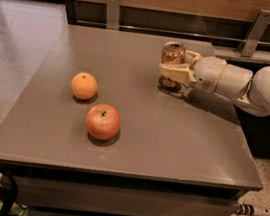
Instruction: Place orange can upright
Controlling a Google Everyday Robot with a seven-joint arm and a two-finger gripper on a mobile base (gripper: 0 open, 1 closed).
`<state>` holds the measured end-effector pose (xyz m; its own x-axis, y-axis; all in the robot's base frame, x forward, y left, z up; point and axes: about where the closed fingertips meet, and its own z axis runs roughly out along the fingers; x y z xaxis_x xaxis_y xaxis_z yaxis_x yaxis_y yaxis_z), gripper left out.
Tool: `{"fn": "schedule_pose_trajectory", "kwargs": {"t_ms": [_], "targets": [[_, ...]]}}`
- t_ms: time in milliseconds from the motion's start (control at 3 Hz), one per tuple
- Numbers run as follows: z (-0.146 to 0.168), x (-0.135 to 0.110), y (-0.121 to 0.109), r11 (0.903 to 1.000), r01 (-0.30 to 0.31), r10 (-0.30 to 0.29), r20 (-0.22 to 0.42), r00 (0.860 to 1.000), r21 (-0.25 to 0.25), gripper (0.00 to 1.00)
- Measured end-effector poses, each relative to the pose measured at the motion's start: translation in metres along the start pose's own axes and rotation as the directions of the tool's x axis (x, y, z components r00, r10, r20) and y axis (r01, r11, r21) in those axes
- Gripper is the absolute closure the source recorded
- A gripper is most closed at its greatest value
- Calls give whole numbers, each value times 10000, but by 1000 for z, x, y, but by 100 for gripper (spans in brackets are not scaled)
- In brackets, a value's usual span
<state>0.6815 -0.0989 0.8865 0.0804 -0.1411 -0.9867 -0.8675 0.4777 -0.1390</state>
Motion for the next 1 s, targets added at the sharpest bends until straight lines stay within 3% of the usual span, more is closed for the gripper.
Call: {"fn": "schedule_pose_trajectory", "kwargs": {"t_ms": [333, 1000], "targets": [[2, 14, 6, 9997, -244, 244, 198, 9995, 28, 99], [7, 12, 9, 9997, -224, 225, 204, 9995, -70, 53]]}}
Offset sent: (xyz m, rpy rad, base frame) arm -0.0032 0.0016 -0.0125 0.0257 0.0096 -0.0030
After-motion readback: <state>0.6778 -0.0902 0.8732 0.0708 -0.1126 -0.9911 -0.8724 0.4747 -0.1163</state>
